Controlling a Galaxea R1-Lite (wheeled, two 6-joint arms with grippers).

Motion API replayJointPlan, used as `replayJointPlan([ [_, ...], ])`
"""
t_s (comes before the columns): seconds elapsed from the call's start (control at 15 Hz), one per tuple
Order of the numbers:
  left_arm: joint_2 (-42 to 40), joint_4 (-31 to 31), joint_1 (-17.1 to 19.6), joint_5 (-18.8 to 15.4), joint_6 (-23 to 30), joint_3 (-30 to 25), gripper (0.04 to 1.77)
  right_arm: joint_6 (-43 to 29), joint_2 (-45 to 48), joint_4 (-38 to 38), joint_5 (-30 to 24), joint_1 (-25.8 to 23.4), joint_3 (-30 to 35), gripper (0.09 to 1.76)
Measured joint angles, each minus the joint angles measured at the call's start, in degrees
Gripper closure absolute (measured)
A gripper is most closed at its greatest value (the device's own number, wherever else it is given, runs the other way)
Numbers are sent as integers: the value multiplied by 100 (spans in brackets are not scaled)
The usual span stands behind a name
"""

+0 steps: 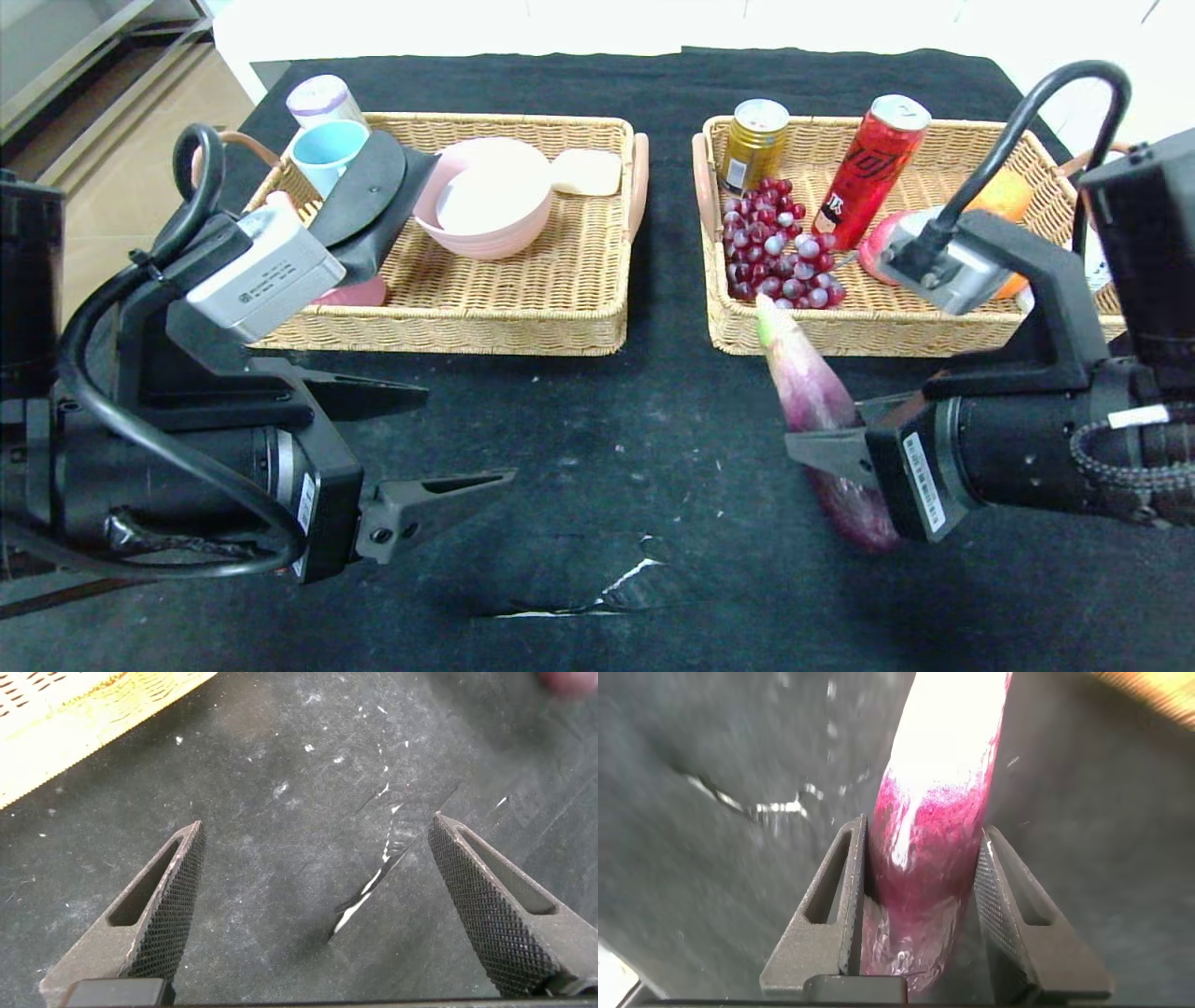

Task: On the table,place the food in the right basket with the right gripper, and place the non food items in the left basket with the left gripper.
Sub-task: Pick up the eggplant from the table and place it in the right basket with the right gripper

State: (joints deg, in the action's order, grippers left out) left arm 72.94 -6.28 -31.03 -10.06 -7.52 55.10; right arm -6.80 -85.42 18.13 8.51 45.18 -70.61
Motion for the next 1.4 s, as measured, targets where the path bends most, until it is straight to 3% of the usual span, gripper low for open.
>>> replayJointPlan([
  [0.27,0,-6,0,0,-2,0,9,347,171,0,-7,-404,-406,106],
  [0.6,0,-30,-9,0,-9,0,9,939,146,2,-339,-1403,-983,106],
  [0.93,0,-37,-11,-2,-9,0,9,1061,-215,-13,-581,-2437,-1742,106],
  [1.4,0,-46,-9,-7,-9,-6,9,1253,-926,-283,-557,-3182,-2545,106],
])
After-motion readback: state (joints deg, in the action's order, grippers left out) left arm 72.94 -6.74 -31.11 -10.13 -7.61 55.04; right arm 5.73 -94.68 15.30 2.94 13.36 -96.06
